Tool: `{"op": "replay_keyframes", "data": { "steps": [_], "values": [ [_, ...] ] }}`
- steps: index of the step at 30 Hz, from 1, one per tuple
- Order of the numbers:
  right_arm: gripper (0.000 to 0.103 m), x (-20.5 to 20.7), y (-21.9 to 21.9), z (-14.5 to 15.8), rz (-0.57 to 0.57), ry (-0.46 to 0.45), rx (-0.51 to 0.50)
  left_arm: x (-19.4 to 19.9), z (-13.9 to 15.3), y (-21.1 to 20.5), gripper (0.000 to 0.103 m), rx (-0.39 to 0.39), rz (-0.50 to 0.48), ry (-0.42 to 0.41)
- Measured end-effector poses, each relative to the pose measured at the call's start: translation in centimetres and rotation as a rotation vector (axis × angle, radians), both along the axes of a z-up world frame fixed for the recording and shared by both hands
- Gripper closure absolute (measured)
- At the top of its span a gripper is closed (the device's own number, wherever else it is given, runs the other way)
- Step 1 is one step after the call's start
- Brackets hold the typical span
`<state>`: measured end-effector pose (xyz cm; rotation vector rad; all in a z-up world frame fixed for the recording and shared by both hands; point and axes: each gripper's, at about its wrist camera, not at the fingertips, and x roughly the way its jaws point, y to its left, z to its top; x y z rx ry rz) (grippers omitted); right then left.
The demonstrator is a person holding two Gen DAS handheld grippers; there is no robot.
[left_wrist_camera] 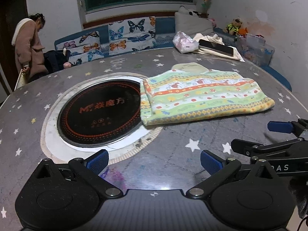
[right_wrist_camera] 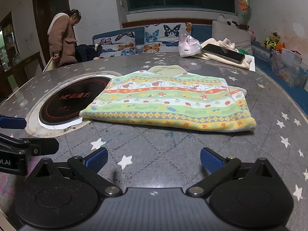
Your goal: Fold clothes
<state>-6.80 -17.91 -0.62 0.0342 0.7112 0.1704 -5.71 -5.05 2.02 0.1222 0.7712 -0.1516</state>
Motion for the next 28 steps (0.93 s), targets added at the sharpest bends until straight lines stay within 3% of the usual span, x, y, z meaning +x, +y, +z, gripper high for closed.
{"op": "replay_keyframes", "data": {
  "steps": [15,28],
  "values": [
    [0.000,-1.3,-0.5,-0.5,0.000,0.017,0.001,-0.7,-1.4,-0.9,0.000,0.029,-0.033,0.039],
    [0.000,-1.4,-0.5,-0.5,0.006,0.003,0.012,-0.9,-1.4,-1.2,0.000,0.022,-0.041,0.025]
  ]
}}
